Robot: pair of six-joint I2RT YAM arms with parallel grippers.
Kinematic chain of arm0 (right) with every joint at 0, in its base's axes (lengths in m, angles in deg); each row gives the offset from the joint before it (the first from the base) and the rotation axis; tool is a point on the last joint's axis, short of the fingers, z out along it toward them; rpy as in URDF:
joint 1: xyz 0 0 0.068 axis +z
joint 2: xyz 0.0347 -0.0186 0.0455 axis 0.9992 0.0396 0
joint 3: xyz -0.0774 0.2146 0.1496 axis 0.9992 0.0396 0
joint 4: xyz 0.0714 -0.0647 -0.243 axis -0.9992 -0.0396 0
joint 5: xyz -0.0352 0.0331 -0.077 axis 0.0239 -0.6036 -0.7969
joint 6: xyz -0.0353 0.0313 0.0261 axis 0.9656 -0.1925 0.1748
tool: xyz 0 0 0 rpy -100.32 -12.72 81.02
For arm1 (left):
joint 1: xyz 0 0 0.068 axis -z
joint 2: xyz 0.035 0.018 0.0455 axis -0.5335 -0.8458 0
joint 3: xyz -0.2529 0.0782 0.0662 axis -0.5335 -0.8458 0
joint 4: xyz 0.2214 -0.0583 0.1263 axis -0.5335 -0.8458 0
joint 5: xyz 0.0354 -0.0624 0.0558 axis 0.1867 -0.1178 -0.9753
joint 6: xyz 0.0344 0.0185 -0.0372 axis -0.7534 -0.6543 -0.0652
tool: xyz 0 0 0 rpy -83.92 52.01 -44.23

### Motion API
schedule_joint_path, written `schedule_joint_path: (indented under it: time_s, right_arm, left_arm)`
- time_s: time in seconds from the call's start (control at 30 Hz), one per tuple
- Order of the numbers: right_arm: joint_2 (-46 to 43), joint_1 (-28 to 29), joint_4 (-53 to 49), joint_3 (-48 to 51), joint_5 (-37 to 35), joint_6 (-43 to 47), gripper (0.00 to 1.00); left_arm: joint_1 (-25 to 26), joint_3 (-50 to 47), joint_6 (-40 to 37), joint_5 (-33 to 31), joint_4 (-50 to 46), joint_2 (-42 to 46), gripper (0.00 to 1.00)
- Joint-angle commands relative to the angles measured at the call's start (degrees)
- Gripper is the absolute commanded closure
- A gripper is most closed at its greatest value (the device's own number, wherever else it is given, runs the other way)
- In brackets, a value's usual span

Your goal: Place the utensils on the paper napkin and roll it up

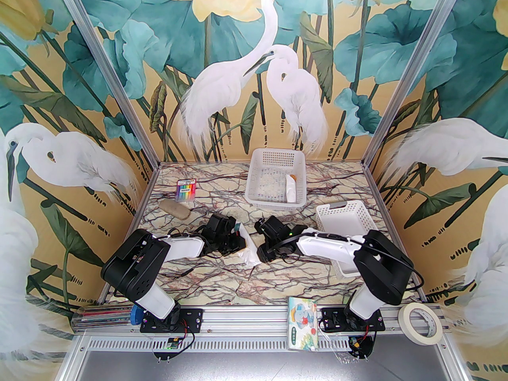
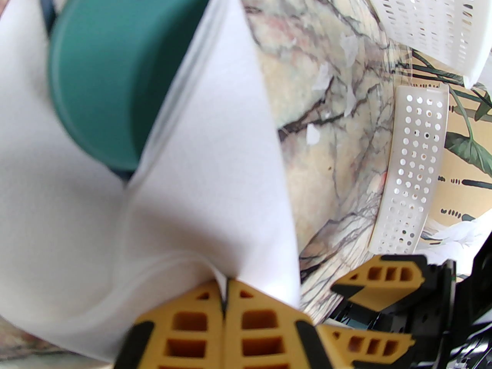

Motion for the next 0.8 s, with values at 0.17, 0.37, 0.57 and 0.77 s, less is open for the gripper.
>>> schedule_joint_path:
  time_s: [0.17, 0.37, 0.57, 0.77]
  right_arm:
    - [4.2, 0.2, 3.3, -1.4, 1.6, 0.1, 0.68]
    - [6.3, 0.3, 3.1, -1.8, 1.5, -0.1, 0.74]
    - [7.4, 0.3, 2.9, 0.0, 1.3, -0.7, 0.77]
    - [8.6, 0.9, 2.2, 1.1, 0.8, -0.5, 0.8]
  left_arm:
    - [-0.4, -1.4, -0.6, -1.5, -1.3, -1.0, 1.0]
    - [-0.4, -1.4, -0.3, -1.1, -1.1, -0.1, 1.0]
    - [-0.4, -1.9, 1.0, -0.9, -0.1, 4.6, 1.0]
    - [-0.4, -0.3, 1.4, -0.9, -2.2, 8.8, 1.0]
